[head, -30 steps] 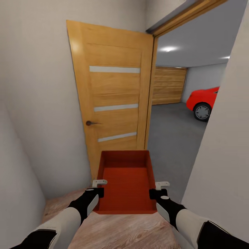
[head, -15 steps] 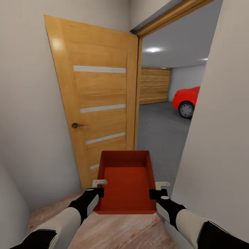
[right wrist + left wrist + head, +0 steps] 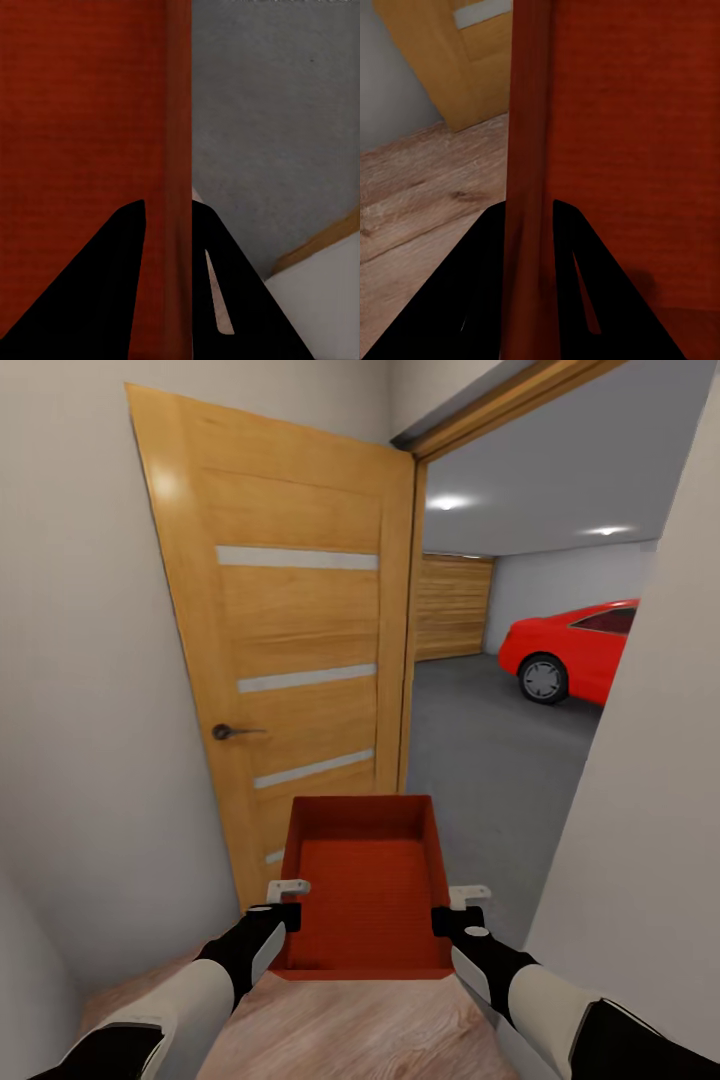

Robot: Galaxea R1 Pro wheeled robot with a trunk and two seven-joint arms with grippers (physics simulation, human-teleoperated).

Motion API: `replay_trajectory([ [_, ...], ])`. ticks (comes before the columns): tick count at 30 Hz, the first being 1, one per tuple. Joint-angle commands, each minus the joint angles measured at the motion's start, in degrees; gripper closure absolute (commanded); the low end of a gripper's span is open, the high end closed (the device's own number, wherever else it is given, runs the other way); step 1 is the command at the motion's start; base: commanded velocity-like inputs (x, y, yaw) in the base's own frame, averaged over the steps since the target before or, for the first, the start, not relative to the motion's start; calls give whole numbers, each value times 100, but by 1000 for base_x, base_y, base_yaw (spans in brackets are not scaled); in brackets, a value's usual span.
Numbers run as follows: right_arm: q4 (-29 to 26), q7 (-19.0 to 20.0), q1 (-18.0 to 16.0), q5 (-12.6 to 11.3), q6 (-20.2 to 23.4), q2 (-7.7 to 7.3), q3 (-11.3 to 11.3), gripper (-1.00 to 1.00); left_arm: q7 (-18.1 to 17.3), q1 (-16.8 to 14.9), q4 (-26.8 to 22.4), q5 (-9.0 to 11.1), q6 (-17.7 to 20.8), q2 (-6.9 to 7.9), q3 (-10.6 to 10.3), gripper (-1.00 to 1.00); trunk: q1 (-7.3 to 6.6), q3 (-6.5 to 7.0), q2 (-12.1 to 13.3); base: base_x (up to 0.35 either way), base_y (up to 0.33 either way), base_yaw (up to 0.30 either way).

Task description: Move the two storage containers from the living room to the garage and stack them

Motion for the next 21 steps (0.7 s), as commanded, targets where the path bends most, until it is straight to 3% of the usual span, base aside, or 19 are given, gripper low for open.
replay_trajectory([
  [1,183,-33,-7,-60,-31,-65,-34,100,46,-2,-20,-119,49,219,-1,100,4,-11,-10,211,186,-150],
  [21,183,-33,-7,-60,-31,-65,-32,100,47,-2,-23,-119,41,219,0,100,4,-11,-10,204,175,-233],
])
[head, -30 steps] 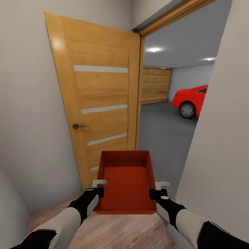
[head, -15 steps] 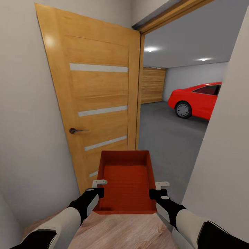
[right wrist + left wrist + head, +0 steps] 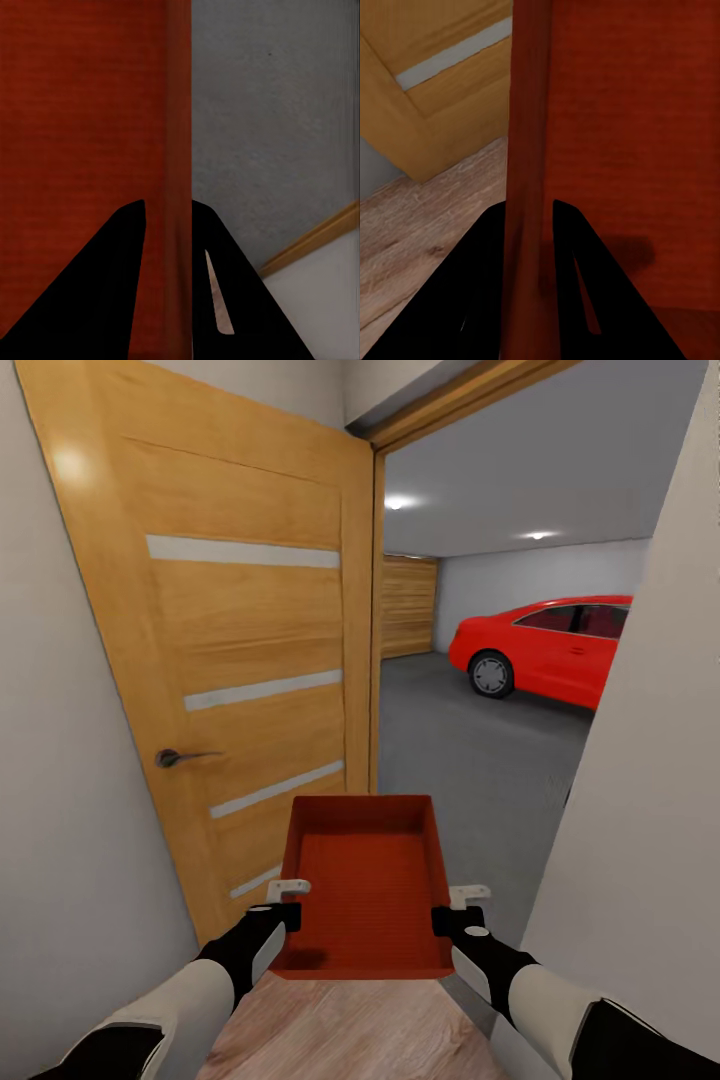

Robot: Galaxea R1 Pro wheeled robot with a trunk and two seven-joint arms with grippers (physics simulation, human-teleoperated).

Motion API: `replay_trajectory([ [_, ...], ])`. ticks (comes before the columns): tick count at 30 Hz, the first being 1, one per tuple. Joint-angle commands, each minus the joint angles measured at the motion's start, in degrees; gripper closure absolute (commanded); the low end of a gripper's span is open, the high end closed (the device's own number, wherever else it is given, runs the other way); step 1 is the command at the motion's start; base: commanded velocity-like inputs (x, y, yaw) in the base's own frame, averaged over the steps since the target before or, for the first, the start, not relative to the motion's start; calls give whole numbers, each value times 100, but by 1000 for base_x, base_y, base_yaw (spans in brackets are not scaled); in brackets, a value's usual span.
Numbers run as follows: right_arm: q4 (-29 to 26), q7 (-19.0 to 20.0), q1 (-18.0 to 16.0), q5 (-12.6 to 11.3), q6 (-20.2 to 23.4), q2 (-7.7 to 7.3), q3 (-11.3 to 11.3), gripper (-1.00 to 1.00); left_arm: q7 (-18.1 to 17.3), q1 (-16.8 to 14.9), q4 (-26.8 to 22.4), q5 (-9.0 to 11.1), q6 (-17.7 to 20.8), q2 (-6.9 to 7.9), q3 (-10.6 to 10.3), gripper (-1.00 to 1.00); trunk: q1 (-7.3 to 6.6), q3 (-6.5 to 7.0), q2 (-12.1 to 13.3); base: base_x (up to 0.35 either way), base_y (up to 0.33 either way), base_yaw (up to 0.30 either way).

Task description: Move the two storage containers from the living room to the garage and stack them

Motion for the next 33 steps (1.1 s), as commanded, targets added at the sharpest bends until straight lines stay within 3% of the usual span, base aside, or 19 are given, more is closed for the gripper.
replay_trajectory([
  [1,198,-32,-10,-60,-31,-55,-35,100,45,-1,-22,-108,48,225,-12,100,4,-11,-10,200,167,-241],
  [23,198,-32,-8,-60,-30,-55,-32,100,45,-1,-26,-108,47,225,-12,100,4,-11,-10,200,167,-234],
  [33,198,-32,-10,-60,-31,-55,-30,100,45,-1,-26,-108,46,225,-14,100,4,-11,-10,82,69,-35],
])
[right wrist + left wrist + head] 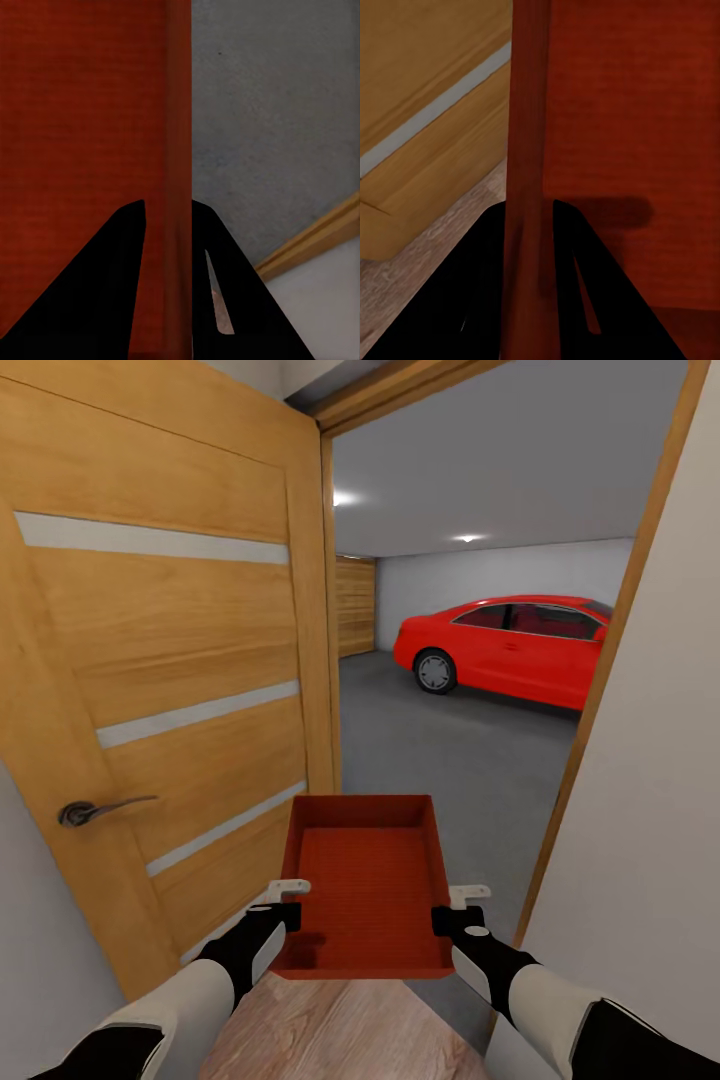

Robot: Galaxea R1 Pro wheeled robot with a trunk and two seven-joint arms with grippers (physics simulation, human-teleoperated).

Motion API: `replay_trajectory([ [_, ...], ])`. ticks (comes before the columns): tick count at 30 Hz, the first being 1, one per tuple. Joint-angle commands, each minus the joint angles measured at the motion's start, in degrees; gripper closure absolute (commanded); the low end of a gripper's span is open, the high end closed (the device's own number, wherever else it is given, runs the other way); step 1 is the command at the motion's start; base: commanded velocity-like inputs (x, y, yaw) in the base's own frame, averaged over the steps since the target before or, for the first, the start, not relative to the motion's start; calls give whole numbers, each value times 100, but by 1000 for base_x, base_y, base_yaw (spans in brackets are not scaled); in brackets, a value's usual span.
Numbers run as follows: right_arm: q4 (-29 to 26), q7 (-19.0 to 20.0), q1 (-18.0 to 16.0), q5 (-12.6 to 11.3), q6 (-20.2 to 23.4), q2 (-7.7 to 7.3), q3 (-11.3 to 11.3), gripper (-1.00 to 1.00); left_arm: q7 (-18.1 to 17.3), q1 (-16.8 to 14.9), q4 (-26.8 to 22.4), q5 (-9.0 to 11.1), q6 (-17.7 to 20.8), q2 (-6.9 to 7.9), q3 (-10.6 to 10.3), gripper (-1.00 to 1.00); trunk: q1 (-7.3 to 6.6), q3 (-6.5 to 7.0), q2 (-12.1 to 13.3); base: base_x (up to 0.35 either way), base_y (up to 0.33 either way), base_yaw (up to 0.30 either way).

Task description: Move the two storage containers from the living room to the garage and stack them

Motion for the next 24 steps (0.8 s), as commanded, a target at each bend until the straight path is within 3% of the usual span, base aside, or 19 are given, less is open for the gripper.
replay_trajectory([
  [1,200,-33,-6,-64,-30,-55,-29,100,46,-3,-19,-107,47,224,-15,100,2,-11,-11,2,2,-1],
  [15,200,-33,-5,-64,-29,-55,-35,100,46,-3,-27,-107,47,222,-15,100,2,-11,-11,1,0,-5],
  [24,200,-33,-6,-64,-30,-55,-34,100,46,-3,-25,-107,47,217,-15,100,2,-11,-11,104,97,-163],
])
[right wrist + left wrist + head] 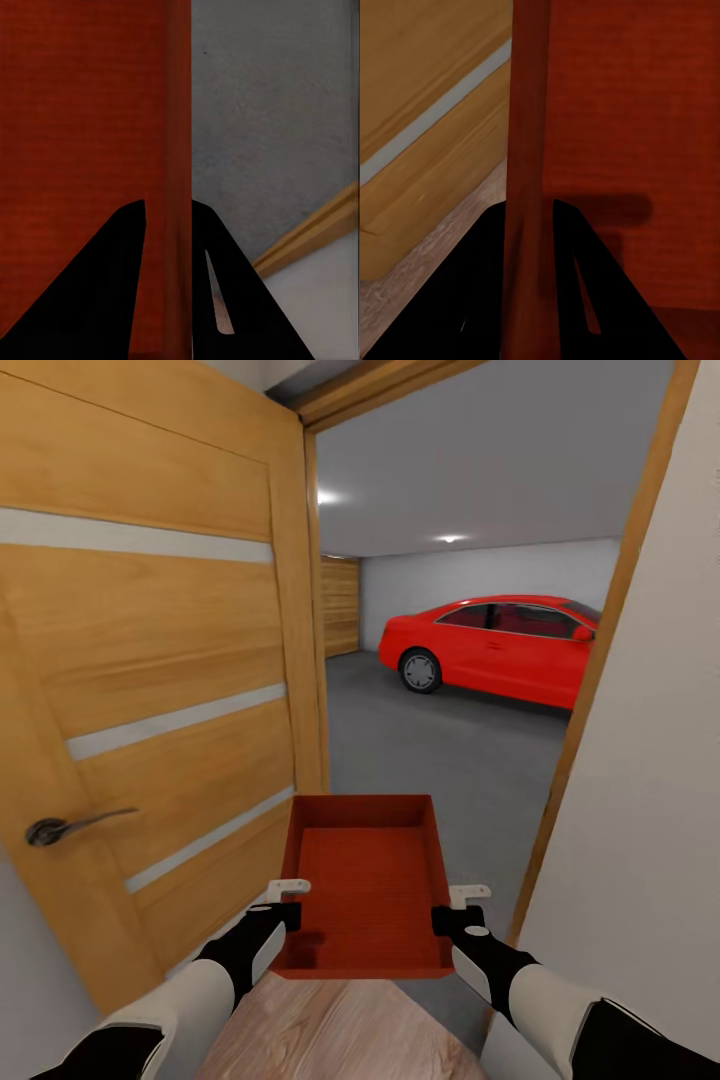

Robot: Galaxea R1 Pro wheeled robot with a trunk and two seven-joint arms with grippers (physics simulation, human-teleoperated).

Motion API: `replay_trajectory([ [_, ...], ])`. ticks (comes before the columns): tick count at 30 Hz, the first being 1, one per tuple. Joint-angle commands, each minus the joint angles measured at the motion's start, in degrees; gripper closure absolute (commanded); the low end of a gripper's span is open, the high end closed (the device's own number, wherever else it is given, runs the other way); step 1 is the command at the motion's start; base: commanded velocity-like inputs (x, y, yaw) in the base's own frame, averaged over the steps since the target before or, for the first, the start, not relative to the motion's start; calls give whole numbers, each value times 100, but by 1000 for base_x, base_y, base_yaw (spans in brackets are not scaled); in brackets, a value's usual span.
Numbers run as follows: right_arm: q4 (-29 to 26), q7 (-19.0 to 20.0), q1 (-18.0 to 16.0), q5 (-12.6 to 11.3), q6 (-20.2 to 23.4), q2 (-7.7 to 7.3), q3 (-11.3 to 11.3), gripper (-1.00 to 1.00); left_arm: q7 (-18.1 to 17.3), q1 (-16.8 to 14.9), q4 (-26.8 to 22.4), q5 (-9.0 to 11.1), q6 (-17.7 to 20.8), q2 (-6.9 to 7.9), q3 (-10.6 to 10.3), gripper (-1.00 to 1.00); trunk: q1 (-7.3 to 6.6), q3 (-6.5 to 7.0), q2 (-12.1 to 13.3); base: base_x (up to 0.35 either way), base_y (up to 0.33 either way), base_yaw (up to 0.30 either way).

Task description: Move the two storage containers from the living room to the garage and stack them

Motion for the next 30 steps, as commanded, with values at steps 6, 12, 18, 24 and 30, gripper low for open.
replay_trajectory([
  [6,208,-31,-6,-65,-27,-51,-28,100,45,-2,-16,-107,48,217,-14,100,4,-11,-10,133,129,-249],
  [12,208,-31,-5,-65,-28,-51,-31,100,45,-2,-15,-107,48,217,-14,100,4,-11,-10,134,116,-266],
  [18,208,-31,-5,-65,-29,-51,-33,100,45,-2,-15,-107,48,217,-14,100,4,-11,-10,134,111,-55],
  [24,208,-31,-5,-65,-29,-51,-34,100,44,-2,-15,-107,48,217,-14,100,4,-11,-10,137,115,-4],
  [30,208,-31,-6,-65,-29,-51,-30,100,41,-2,-15,-107,48,217,-14,100,4,-11,-10,190,227,0],
])
